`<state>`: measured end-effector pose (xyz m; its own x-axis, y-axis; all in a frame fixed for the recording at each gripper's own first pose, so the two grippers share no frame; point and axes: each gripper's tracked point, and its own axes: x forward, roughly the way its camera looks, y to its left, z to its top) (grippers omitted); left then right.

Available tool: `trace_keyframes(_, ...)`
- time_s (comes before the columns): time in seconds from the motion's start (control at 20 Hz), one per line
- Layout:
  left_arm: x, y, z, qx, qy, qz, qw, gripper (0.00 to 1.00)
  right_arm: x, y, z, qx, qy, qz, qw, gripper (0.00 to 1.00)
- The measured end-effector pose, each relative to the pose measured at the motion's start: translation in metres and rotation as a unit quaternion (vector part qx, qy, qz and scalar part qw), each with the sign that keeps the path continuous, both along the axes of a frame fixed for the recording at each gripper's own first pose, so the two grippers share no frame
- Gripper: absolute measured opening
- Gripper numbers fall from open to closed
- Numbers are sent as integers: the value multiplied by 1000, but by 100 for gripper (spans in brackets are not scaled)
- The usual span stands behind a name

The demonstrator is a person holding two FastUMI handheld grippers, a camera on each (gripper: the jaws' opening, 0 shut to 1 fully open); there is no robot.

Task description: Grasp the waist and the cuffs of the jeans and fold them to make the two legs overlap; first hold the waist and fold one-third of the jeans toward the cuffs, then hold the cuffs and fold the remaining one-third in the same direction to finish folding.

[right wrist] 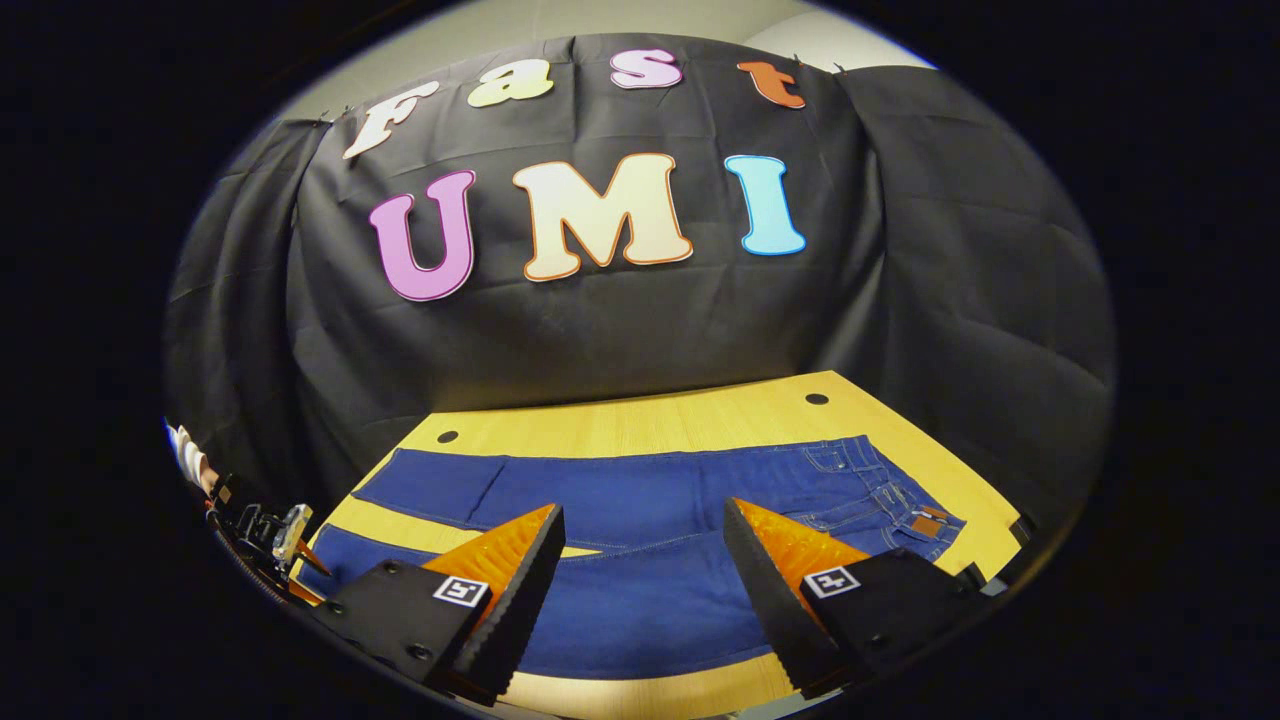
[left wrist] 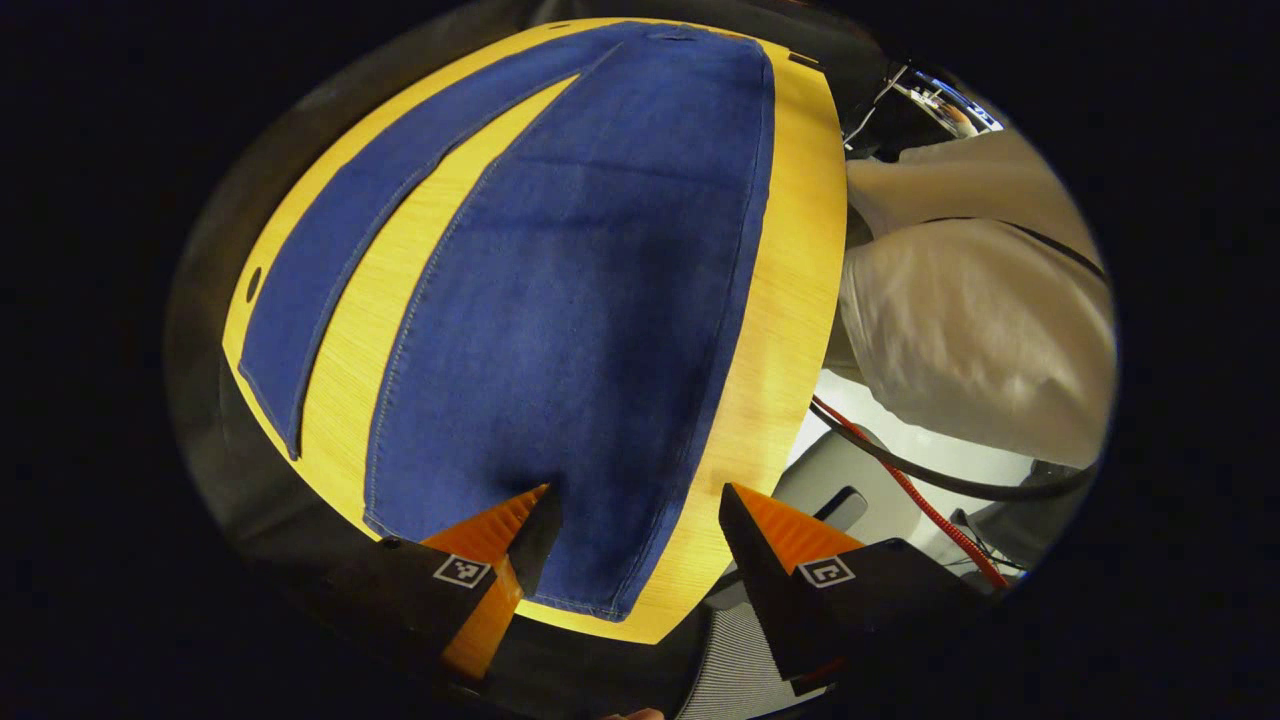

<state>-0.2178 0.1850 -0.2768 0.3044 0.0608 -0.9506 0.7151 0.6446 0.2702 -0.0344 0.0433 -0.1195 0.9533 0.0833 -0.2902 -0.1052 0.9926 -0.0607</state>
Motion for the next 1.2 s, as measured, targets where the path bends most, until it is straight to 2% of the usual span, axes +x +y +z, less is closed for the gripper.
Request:
trace_keyframes(0.25,3,4,-14,2,20,12,1000,96,-7,-10,-2,-8,0,-12,1000,98)
trace_keyframes(0.5,8,5,-15,16,19,11,1000,91,-10,-32,4,-15,-10,-40,999,98)
trace_keyframes(0.7,11,5,-16,40,7,7,999,91,-9,-43,5,-13,-14,-54,998,98)
trace_keyframes(0.85,7,6,-18,47,14,24,998,90,-6,-45,2,-12,-12,-57,998,98)
trace_keyframes(1.05,10,6,-19,51,16,20,998,91,-5,-41,-1,-13,-10,-51,999,98)
trace_keyframes(1.2,9,6,-19,51,14,19,998,87,-4,-37,-7,-11,-3,-46,999,98)
